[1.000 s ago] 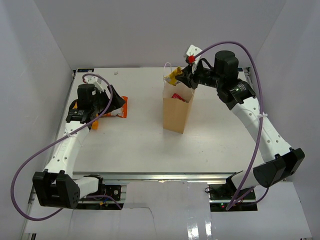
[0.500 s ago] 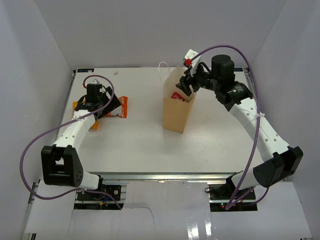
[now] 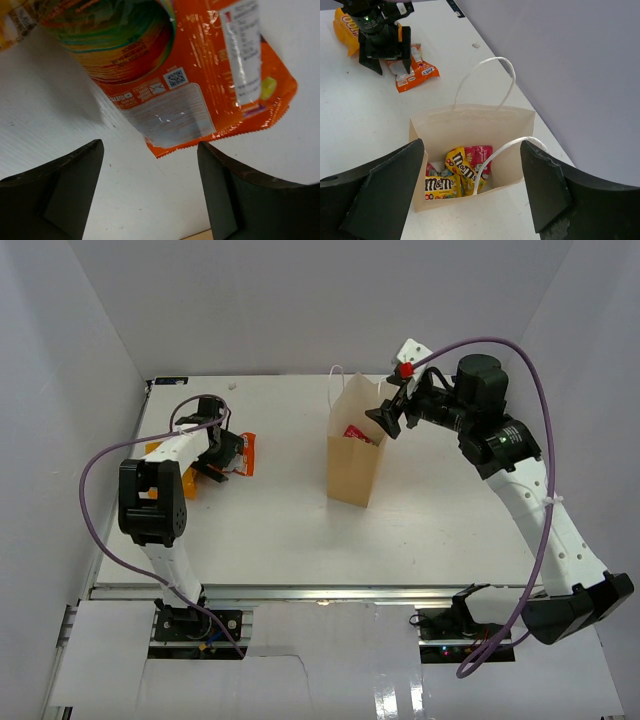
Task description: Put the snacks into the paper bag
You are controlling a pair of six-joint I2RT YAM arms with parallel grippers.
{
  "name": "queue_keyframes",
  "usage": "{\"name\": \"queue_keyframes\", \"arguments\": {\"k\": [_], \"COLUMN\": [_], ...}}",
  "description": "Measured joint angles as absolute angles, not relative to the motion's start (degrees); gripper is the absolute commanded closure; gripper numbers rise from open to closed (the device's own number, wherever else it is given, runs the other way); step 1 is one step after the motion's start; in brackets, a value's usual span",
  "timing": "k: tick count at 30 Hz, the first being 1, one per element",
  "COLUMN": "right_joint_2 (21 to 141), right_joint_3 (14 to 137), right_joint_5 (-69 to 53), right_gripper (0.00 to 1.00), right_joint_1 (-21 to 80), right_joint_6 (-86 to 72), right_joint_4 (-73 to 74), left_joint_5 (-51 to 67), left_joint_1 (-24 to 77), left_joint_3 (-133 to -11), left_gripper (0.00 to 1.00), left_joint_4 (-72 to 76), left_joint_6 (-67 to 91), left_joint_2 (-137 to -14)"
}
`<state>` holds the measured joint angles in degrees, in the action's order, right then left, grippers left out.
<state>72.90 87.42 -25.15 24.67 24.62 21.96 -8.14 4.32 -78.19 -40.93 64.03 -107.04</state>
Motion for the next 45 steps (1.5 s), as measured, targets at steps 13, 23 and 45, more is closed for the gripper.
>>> {"name": "queue_keyframes", "arguments": {"k": [13, 23, 45], "right_joint_2": [70.6, 66.5, 77.3], "right_joint_3": [82.6, 80.7, 76.9], "right_joint_5": [-28.1, -45.5, -34.7], "right_gripper": [0.17, 0.18, 0.07], "right_joint_1": [22.1, 21.8, 53.7], "right_joint_6": [24.6, 27.8, 52.4], "right_joint_4": [22.7, 22.6, 22.8], "left_joint_5": [-4.3, 4.8, 40.9], "left_joint_1": [1.3, -0.1, 0.1], "left_joint_3": [-76.6, -73.0, -51.7], "left_gripper": [0.83, 1.00, 1.00], "left_joint_4": [-35.3, -27.2, -15.2], "left_joint_6": [69.3, 53.8, 31.0], "left_joint_2": [-111.5, -110.0, -76.6]}}
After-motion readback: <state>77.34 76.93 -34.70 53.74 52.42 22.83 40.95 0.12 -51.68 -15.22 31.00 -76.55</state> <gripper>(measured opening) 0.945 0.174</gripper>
